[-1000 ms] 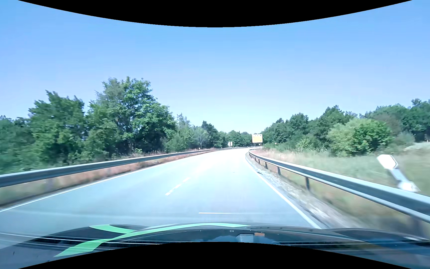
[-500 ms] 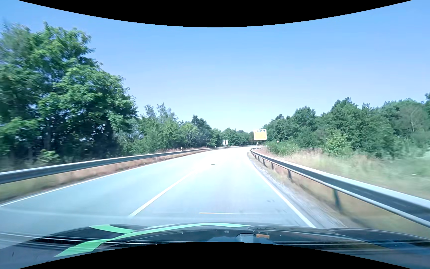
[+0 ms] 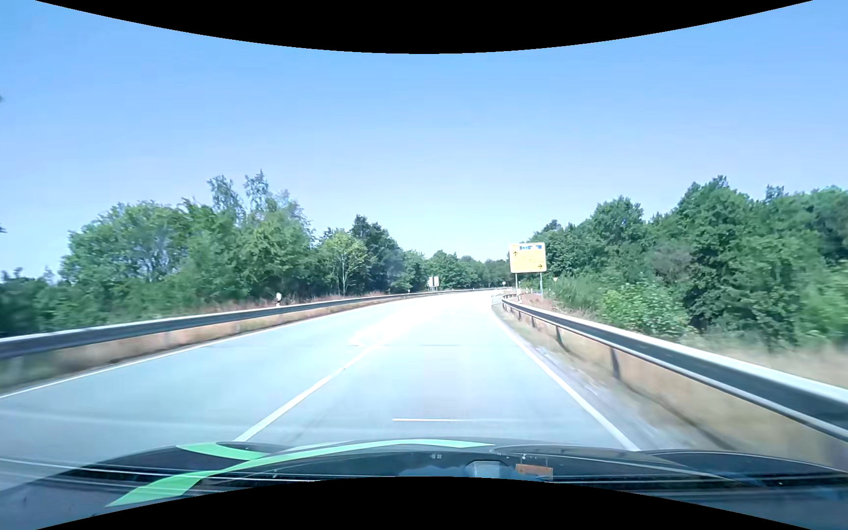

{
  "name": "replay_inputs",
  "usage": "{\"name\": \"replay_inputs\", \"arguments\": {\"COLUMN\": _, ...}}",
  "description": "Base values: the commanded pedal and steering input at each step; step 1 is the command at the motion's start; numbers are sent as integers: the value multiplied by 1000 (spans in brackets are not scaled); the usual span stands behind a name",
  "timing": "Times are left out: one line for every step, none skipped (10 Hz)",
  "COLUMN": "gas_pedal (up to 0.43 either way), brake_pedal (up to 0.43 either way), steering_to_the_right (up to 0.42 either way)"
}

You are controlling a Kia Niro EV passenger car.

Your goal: Follow the waypoints while adhering to traffic rules and regulations

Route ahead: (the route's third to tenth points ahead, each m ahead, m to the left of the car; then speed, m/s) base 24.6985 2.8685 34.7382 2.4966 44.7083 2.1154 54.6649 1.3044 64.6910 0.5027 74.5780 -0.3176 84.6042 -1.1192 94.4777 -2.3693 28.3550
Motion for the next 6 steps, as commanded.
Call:
{"name": "replay_inputs", "arguments": {"gas_pedal": 398, "brake_pedal": 0, "steering_to_the_right": 10}}
{"name": "replay_inputs", "arguments": {"gas_pedal": 398, "brake_pedal": 0, "steering_to_the_right": 10}}
{"name": "replay_inputs", "arguments": {"gas_pedal": 398, "brake_pedal": 0, "steering_to_the_right": 10}}
{"name": "replay_inputs", "arguments": {"gas_pedal": 390, "brake_pedal": 0, "steering_to_the_right": 10}}
{"name": "replay_inputs", "arguments": {"gas_pedal": 370, "brake_pedal": 0, "steering_to_the_right": 10}}
{"name": "replay_inputs", "arguments": {"gas_pedal": 370, "brake_pedal": 0, "steering_to_the_right": 10}}
